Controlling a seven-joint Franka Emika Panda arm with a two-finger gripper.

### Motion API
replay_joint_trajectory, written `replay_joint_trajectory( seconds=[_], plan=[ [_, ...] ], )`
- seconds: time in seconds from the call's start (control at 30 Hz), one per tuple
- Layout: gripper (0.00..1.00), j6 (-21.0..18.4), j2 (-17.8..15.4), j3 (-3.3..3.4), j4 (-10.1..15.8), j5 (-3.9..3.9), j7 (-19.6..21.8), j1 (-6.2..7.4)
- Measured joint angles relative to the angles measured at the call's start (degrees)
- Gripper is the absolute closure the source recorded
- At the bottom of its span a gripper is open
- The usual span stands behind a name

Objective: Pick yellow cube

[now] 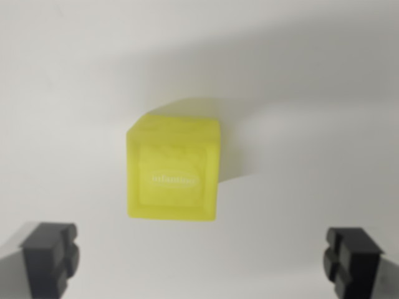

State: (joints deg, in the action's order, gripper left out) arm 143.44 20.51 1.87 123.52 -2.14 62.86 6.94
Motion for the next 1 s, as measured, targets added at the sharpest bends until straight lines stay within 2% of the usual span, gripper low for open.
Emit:
replay_joint_trajectory(
  seconds=[1.0],
  plan=[
    [0.00,6.47,6.04,0.00,0.08,0.07,4.09,1.85]
  ],
)
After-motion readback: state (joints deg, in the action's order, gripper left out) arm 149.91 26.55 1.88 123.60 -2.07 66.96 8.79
